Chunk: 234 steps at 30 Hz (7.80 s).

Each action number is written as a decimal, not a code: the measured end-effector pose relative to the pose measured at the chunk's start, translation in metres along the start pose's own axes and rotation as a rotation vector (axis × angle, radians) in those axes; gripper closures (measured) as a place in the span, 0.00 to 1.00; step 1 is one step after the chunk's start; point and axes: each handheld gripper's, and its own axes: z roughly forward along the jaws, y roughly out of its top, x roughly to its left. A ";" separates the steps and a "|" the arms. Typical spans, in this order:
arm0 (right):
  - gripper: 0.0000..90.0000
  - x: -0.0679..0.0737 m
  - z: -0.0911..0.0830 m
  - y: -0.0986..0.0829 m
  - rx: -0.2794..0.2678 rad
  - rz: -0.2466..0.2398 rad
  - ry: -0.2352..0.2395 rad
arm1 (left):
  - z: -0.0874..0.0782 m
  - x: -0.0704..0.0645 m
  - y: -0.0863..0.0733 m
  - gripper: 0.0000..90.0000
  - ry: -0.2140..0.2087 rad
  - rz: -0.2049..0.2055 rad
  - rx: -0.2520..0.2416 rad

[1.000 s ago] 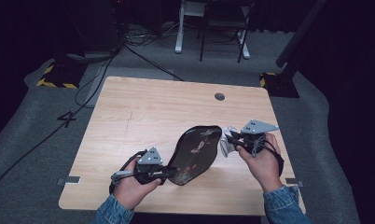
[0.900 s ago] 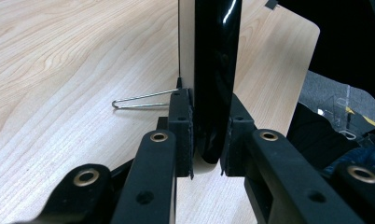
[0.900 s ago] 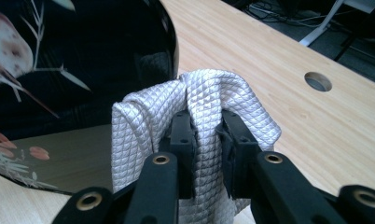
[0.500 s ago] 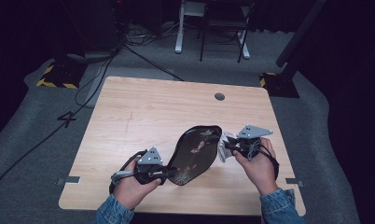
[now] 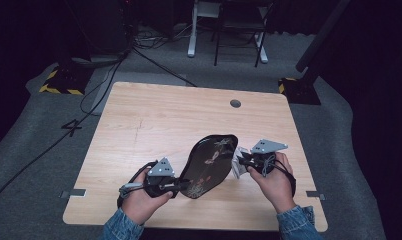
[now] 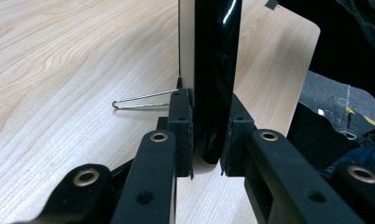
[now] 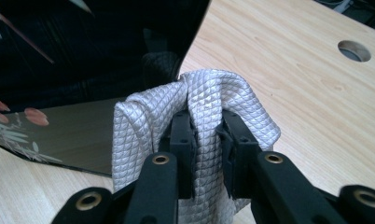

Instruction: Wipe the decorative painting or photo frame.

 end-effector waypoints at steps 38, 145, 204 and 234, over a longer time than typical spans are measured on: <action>0.86 0.007 0.028 -0.033 0.144 -0.029 0.009 | 0.000 0.000 0.000 0.87 -0.003 0.005 -0.001; 0.83 0.074 0.012 -0.055 0.331 -0.131 0.348 | 0.006 0.017 0.005 0.87 0.001 0.073 -0.062; 0.43 0.001 0.024 -0.011 -0.245 0.059 0.279 | -0.006 0.015 -0.016 0.85 0.109 0.019 -0.097; 0.52 0.008 -0.020 -0.043 -0.303 0.245 -0.042 | 0.045 0.063 0.034 0.77 -0.018 0.074 -0.094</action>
